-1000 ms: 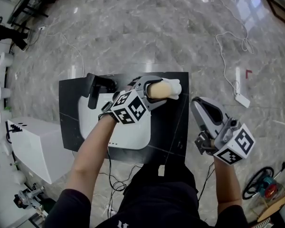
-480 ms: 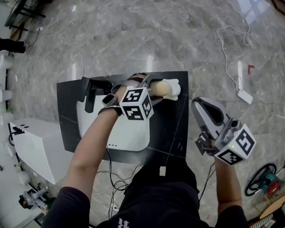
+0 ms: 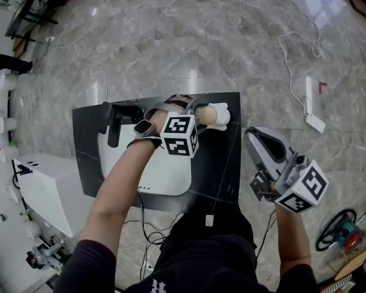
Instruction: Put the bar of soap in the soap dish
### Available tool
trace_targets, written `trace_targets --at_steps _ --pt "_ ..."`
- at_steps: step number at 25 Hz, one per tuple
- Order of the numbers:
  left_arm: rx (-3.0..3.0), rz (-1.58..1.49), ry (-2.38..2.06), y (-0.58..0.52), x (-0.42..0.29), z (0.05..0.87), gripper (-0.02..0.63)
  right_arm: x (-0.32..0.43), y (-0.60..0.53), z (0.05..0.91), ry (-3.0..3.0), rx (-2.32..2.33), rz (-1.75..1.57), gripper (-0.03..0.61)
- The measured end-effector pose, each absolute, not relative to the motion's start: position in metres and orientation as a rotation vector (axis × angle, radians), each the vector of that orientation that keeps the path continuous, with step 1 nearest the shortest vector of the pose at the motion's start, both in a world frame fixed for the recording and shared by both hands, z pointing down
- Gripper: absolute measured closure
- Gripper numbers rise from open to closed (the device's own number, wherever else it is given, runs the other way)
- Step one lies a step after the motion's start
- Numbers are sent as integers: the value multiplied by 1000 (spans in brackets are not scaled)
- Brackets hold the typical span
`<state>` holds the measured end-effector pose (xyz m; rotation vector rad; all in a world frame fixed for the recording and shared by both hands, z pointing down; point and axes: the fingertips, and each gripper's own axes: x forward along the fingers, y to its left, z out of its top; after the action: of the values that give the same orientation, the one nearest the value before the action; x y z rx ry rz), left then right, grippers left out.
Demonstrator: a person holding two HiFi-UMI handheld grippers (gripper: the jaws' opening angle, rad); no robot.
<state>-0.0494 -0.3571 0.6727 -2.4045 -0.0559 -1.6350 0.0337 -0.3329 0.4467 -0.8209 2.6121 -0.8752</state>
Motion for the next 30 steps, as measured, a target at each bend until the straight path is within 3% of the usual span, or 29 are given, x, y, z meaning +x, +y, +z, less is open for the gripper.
trace_targets --at_steps 18,30 --pt "-2403 -1637 -75 -353 -54 672 321 35 -332 447 2624 -802 -883 571" --pt "-2598 -1371 99 -319 -40 573 336 -1 -316 433 2772 -759 -786 571"
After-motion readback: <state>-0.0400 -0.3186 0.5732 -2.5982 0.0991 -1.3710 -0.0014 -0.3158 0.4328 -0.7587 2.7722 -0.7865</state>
